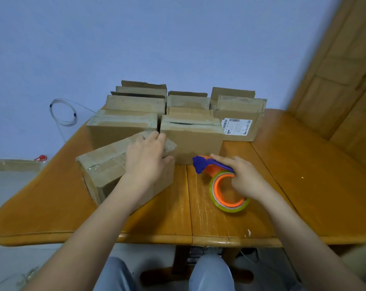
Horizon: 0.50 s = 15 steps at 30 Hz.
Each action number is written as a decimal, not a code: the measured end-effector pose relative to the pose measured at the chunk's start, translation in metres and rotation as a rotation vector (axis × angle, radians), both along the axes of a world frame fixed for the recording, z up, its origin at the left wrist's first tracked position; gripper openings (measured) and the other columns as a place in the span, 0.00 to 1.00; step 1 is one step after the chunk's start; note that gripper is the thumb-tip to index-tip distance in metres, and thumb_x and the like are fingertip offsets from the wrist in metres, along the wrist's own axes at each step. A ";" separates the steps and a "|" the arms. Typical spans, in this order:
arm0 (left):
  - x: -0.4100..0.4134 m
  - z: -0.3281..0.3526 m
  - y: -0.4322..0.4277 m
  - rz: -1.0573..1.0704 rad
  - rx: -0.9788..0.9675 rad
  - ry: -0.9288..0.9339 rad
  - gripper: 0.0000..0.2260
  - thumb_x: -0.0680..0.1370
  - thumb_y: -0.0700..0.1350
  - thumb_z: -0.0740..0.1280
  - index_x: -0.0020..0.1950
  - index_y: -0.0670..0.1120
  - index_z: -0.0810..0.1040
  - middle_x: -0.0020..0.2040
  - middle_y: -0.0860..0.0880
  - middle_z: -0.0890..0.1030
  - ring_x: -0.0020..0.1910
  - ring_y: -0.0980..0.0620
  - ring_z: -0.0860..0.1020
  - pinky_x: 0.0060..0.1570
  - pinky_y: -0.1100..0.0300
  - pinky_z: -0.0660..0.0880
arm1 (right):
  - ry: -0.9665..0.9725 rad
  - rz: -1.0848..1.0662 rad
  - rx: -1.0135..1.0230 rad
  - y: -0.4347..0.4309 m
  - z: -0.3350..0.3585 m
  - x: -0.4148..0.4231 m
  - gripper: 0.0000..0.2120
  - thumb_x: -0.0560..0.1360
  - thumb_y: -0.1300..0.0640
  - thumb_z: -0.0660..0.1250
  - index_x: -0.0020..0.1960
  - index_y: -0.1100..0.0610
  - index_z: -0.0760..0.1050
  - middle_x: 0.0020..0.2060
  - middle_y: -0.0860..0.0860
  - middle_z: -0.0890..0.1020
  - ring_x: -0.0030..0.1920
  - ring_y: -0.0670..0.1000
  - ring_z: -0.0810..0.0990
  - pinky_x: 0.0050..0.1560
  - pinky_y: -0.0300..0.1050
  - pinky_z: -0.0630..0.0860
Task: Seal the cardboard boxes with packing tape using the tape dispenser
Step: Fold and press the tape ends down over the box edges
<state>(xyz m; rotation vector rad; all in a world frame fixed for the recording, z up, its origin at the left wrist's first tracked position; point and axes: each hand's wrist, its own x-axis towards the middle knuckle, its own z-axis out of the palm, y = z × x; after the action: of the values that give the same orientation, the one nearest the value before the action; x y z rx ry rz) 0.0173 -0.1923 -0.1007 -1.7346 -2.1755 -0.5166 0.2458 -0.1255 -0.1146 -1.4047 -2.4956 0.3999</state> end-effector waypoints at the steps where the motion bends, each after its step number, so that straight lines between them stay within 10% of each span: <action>1: -0.001 0.000 -0.001 -0.017 -0.002 0.012 0.21 0.77 0.58 0.66 0.65 0.49 0.70 0.59 0.51 0.76 0.58 0.46 0.75 0.44 0.55 0.73 | 0.068 0.000 -0.096 0.009 -0.003 0.003 0.38 0.71 0.73 0.58 0.74 0.42 0.62 0.63 0.50 0.73 0.59 0.54 0.74 0.52 0.44 0.72; 8: -0.028 0.012 -0.018 -0.294 -0.073 -0.004 0.24 0.74 0.61 0.67 0.68 0.56 0.70 0.58 0.57 0.76 0.54 0.53 0.73 0.38 0.62 0.66 | 0.180 -0.093 -0.539 0.049 -0.029 0.012 0.13 0.71 0.65 0.71 0.53 0.57 0.75 0.45 0.55 0.81 0.42 0.50 0.79 0.41 0.40 0.75; 15: -0.055 0.009 -0.031 -0.576 -0.118 -0.310 0.22 0.70 0.52 0.76 0.62 0.56 0.75 0.53 0.62 0.74 0.54 0.60 0.73 0.52 0.61 0.72 | -0.070 -0.063 -0.119 0.066 -0.043 0.004 0.19 0.67 0.59 0.76 0.57 0.56 0.80 0.53 0.52 0.75 0.57 0.54 0.75 0.53 0.44 0.71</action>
<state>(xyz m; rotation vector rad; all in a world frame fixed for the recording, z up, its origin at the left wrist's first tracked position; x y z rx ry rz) -0.0379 -0.2238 -0.0916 -2.5031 -1.8907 -0.8554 0.2495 -0.0592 -0.1572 -1.5642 -2.5119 0.5028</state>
